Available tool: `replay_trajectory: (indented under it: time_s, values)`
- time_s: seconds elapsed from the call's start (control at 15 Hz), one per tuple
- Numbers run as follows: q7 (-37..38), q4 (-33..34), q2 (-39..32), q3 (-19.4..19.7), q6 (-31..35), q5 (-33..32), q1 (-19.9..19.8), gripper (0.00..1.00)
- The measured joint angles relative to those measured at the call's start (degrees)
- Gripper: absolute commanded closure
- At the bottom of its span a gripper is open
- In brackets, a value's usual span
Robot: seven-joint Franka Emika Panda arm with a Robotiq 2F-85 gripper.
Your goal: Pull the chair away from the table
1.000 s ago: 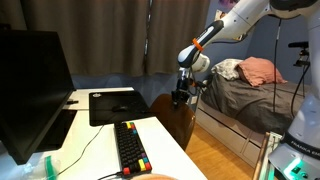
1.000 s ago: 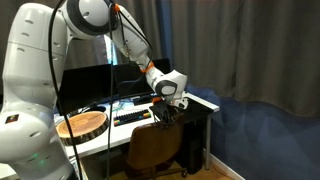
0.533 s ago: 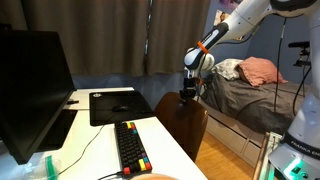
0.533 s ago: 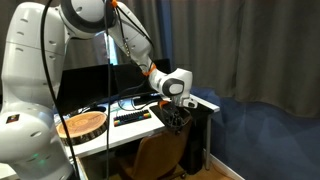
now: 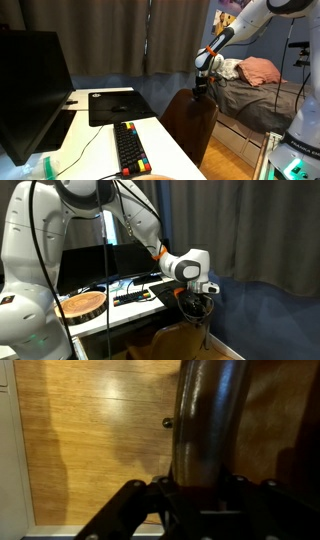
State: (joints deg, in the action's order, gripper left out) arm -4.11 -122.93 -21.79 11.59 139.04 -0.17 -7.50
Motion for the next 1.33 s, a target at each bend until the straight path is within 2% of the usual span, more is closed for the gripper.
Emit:
replay_trajectory:
  time_s: [0.13,0.2,0.6,0.87,1.33]
  values:
    - [0.0,0.0,-0.1,0.2,0.3,0.0,-0.2,0.63]
    - [0.1,0.0,-0.1,0.1,0.3,0.0,0.0,0.88]
    - [-1.0,0.7,-1.0,-0.5,0.2,-0.3,-0.2,0.88]
    - [-4.0,4.0,-3.1,-0.1,0.6,-1.7,-1.3,0.88]
    - [-12.4,11.5,-8.0,0.4,1.5,-1.7,-8.3,0.88]
